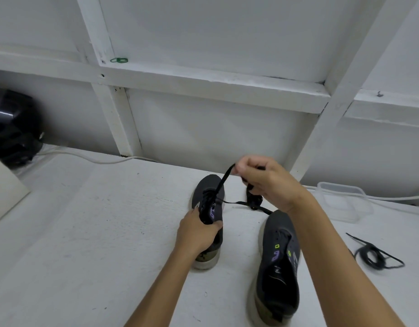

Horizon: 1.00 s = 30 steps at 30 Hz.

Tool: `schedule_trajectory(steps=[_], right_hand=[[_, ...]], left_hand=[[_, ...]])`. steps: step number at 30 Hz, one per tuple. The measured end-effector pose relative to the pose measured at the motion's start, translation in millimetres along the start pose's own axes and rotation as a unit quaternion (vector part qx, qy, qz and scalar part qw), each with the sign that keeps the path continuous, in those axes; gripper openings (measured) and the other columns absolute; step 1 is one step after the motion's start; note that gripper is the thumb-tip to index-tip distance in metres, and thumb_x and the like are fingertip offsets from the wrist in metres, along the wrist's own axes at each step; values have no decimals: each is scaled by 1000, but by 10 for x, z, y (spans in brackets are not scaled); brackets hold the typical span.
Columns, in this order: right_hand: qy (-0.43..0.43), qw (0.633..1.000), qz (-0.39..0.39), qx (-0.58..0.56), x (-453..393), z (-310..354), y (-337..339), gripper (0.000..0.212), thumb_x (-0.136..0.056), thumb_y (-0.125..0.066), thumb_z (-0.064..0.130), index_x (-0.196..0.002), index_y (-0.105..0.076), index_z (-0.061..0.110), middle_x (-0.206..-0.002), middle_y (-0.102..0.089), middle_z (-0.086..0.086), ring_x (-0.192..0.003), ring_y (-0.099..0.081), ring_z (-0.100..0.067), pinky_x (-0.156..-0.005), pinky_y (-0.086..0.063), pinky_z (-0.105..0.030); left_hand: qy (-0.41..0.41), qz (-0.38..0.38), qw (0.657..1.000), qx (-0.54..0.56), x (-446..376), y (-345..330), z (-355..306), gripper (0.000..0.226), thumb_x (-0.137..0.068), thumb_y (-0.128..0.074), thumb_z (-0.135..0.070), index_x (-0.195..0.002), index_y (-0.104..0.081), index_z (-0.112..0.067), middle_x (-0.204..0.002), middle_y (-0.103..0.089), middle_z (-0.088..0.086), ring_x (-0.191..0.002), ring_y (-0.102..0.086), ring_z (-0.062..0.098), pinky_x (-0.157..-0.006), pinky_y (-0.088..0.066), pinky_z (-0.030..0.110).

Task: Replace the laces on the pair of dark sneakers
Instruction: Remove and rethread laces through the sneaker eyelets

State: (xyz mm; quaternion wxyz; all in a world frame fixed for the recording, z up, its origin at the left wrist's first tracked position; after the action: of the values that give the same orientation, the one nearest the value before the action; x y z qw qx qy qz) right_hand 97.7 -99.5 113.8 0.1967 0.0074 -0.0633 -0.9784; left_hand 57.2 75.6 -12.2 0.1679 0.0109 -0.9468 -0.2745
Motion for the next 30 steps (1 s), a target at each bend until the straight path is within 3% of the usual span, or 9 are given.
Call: schedule_trajectory(steps=[4,15,18,20,23,24,26,28,30], right_hand=[[25,991,-20,-129,-29,65,14,21,-92,-60,30,-76,-75,27,-53,-33,11,-47,-26,-5,-46,-24,-17],[33,963,-36,-267,14,0,-26,21,-92,-56,28,-75,-70,26,-64,-43,7,-67,-54,-10,-61,-44,-20],[23,992,-16,-121,-25,42,-31,20,-91,-59,36,-77,-72,32,-74,-59,8,-86,-66,-13,-77,-52,-25],[22,1000,-12,-16,-50,79,-38,18,-91,-62,41,-82,-75,36,-83,-68,8,-95,-68,-19,-87,-51,-31],[16,992,-50,111,-114,59,-45,17,-95,-66,43,-109,-75,44,-79,-72,0,-82,-67,-16,-81,-51,-32],[3,980,-74,184,-151,-4,-44,25,-95,-67,42,-120,-70,43,-77,-72,0,-77,-66,-12,-79,-51,-34],[-39,931,-127,341,-198,-168,-45,44,-96,-67,38,-139,-59,33,-78,-71,7,-85,-66,-11,-81,-49,-32],[-90,886,-139,434,-195,-367,-59,45,-97,-64,33,-142,-56,29,-98,-73,11,-106,-65,-20,-91,-49,-36],[-141,875,-95,453,-180,-602,-84,40,-98,-64,29,-138,-59,29,-113,-72,9,-113,-62,-22,-97,-49,-38]], left_hand=[[6,-4,1000,7,-5,-5,27,40,-82,-74,-40,-118,-62,-26,-110,-65,-7,-102,-61,17,-86,-51,30],[6,-4,1000,21,-19,-13,30,39,-82,-74,-40,-117,-63,-29,-109,-66,-7,-99,-61,15,-83,-51,29],[-25,-16,1000,-1,-27,3,-6,41,-87,-68,-47,-124,-60,-30,-117,-64,-4,-106,-61,18,-92,-54,38],[-81,-64,994,-28,-31,33,-71,42,-92,-62,-46,-131,-59,-31,-121,-62,-5,-112,-59,19,-95,-53,41],[-123,-153,980,45,-58,173,-150,17,-98,-58,-37,-96,-70,-25,-93,-67,-13,-91,-62,6,-76,-49,18],[-103,-169,977,82,-91,244,-142,21,-98,-57,-37,-85,-68,-26,-83,-68,-14,-82,-62,2,-67,-44,12],[-53,-193,967,160,-184,416,-69,25,-98,-53,-36,-79,-66,-26,-77,-71,-15,-74,-63,-2,-64,-41,15],[-7,-217,955,204,-297,610,77,22,-98,-51,-33,-82,-65,-24,-80,-73,-10,-78,-67,6,-67,-44,27],[34,-231,952,200,-383,767,276,21,-98,-50,-31,-84,-63,-23,-83,-73,-4,-80,-69,16,-63,-43,30]])
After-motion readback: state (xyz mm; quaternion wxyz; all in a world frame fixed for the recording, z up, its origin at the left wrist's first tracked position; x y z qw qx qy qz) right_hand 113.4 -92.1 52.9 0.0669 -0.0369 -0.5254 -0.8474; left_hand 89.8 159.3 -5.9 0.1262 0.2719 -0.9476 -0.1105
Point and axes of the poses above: each hand's wrist, its own x-axis away from the middle knuckle, its own y-axis out of the back of the hand, z = x × y, the point moved 3 cm from there along -x, towards the middle knuckle
